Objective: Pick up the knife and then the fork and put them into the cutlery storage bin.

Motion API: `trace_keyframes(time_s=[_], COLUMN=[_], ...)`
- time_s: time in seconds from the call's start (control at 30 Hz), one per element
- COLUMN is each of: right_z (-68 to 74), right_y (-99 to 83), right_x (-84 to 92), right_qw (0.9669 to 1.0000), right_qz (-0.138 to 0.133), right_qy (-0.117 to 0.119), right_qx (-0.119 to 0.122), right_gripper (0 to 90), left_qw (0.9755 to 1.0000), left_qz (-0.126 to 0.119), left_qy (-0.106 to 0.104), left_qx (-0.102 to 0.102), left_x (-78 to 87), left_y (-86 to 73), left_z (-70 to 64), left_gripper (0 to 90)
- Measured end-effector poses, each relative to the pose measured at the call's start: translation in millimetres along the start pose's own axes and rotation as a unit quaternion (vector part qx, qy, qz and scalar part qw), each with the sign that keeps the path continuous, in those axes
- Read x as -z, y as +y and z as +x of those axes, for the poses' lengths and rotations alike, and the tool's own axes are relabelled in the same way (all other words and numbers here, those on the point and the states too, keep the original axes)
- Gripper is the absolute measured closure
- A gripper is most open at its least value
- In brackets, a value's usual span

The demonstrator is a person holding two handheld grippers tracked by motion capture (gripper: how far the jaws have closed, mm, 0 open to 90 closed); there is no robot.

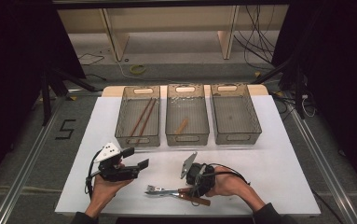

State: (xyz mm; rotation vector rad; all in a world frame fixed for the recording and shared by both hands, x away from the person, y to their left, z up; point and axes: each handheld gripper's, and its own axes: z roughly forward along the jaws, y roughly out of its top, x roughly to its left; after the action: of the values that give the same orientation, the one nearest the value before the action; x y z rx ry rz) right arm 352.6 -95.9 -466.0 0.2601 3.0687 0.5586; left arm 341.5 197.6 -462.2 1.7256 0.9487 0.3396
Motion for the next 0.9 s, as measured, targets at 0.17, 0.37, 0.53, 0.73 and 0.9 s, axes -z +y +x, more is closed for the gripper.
trace_keyframes(time_s=[0.17,0.37,0.53,0.73,0.9], right_z=[1.1,2.0,4.3,4.3,4.7], right_y=[1.1,0.6,0.6,0.0,-0.1], right_x=[-1.3,-1.4,-1.3,-1.3,-1.1], right_qw=[0.9999,0.9996,0.9987,0.9984,0.9981], right_qz=[0.003,0.000,-0.001,-0.004,-0.004], right_qy=[-0.009,-0.011,-0.010,-0.008,-0.010], right_qx=[0.011,0.025,0.049,0.056,0.060], right_gripper=[66.8,70.0,73.8,76.5,76.8], left_qw=[1.0000,1.0000,1.0000,1.0000,1.0000], left_qz=[0.000,0.002,0.002,0.002,0.002], left_qy=[0.000,0.001,0.001,0.000,0.001], left_qx=[-0.001,-0.005,-0.007,-0.006,-0.006], left_x=[0.5,0.6,0.0,0.0,0.3], left_y=[-0.4,-0.9,-1.2,-1.3,-1.3], left_z=[-0.6,-0.8,-1.4,-1.8,-1.3], left_gripper=[20.0,20.1,20.2,20.2,20.3])
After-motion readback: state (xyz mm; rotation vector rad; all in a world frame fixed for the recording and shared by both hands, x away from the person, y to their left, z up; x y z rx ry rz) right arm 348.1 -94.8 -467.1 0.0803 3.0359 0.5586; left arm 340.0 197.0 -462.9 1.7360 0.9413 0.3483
